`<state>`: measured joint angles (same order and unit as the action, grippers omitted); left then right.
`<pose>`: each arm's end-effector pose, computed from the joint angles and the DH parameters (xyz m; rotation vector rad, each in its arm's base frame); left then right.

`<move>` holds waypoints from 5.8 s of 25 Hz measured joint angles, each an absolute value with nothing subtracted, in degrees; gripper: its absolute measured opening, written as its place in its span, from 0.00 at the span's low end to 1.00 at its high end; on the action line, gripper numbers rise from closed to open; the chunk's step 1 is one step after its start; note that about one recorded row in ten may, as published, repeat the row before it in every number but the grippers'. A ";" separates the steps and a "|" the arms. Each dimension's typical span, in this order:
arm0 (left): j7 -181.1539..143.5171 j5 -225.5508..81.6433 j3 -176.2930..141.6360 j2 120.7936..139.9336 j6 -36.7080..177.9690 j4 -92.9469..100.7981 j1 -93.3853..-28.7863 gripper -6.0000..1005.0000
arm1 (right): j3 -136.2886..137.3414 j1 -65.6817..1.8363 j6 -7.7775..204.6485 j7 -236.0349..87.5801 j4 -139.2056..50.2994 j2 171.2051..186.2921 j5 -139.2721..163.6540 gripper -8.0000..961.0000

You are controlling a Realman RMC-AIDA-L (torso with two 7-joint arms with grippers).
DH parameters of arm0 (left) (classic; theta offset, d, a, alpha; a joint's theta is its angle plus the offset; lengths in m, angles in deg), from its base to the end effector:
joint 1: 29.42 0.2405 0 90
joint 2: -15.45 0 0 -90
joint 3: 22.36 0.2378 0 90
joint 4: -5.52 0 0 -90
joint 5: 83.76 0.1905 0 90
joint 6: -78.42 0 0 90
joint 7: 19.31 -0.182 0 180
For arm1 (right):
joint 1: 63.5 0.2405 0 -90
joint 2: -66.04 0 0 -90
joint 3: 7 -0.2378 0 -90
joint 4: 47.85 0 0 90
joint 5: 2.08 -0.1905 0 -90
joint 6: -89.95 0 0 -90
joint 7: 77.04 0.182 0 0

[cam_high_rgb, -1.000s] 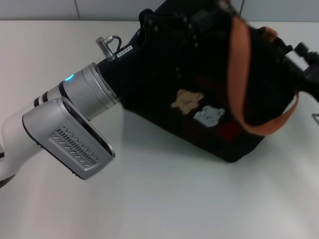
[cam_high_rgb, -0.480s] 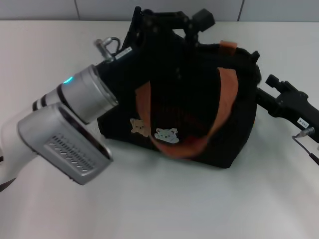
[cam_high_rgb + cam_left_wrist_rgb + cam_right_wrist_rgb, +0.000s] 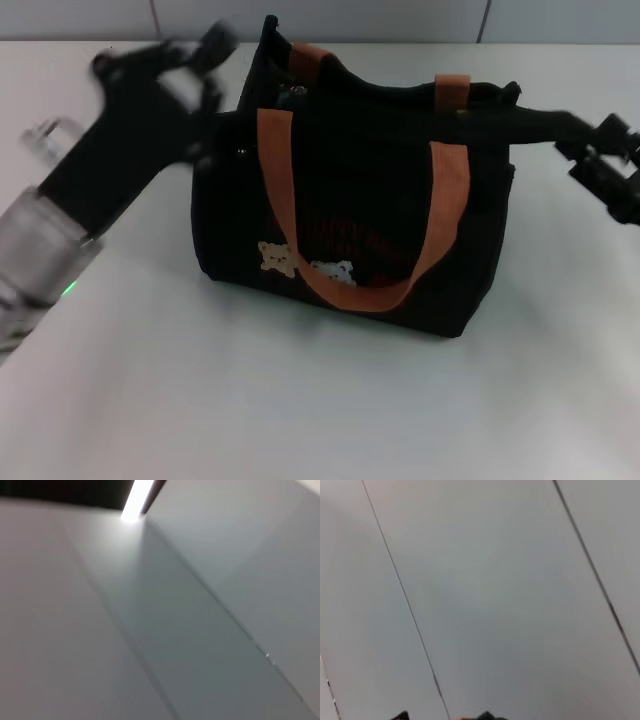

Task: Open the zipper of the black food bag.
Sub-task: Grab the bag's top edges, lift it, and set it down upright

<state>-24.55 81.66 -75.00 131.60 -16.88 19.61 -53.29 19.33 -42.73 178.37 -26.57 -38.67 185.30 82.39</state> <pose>-0.1816 0.2952 -0.0029 -1.8365 0.3258 -1.0215 0.2671 0.2979 -0.0009 -1.9475 0.7373 1.1758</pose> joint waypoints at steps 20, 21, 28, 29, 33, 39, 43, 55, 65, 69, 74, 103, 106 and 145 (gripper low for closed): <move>9.23 81.57 -62.57 130.62 -13.21 0.62 -52.92 0.46 | 19.72 -41.96 179.24 -25.41 -34.08 185.18 82.67 0.87; 9.23 81.45 -62.74 130.98 -12.52 0.07 -53.54 0.48 | 19.72 -41.96 179.25 -25.41 -34.07 185.19 82.68 0.87; 9.27 81.18 -63.03 131.61 -9.43 -0.02 -55.51 0.63 | 19.72 -41.94 179.28 -25.38 -34.05 185.22 82.77 0.87; 9.30 81.16 -62.83 132.04 -8.47 0.13 -56.70 0.67 | 19.73 -41.94 179.29 -25.37 -34.05 185.22 82.79 0.87; 9.31 81.14 -63.39 132.51 -7.66 0.15 -57.28 0.75 | 19.79 -42.00 179.34 -25.36 -34.05 185.26 82.83 0.87; 4.89 81.23 -63.51 133.38 -5.88 0.31 -57.85 0.72 | 19.87 -42.46 180.21 -25.36 -34.08 185.32 82.93 0.87; 2.67 80.87 -64.67 133.80 -6.17 0.61 -57.04 0.55 | 19.87 -42.57 180.65 -25.36 -34.08 185.31 82.93 0.87; -1.21 80.58 -65.38 133.84 -8.34 2.00 -55.16 0.30 | 19.90 -42.59 180.86 -25.36 -34.17 185.30 82.93 0.87; -7.93 80.61 -65.70 133.81 -13.05 3.32 -54.52 0.12 | 18.32 -43.22 191.32 -25.37 -34.38 185.37 80.36 0.87; -15.34 80.74 -65.42 133.38 -18.45 3.53 -56.62 0.11 | 18.24 -41.70 192.86 -25.37 -34.94 185.51 77.82 0.87; -17.25 81.09 -65.12 132.75 -20.79 3.57 -59.29 0.10 | 18.40 -36.12 187.37 -26.47 -37.26 185.61 77.12 0.87; -36.40 81.71 -54.63 133.83 -27.99 7.53 -67.88 0.09 | 34.89 -39.06 173.72 -28.46 -45.01 185.76 81.13 0.87; -37.97 81.73 -53.49 133.89 -27.89 7.73 -68.27 0.08 | 34.69 -37.50 172.63 -29.64 -46.57 185.92 80.98 0.87; -31.30 81.18 -67.97 133.29 -29.22 6.96 -55.98 0.31 | 34.60 -34.50 170.10 -39.72 -51.78 186.01 81.26 0.87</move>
<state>-31.30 81.18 -67.97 133.29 -29.22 6.96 -55.98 34.60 -34.50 170.10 -39.72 -51.78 186.01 81.26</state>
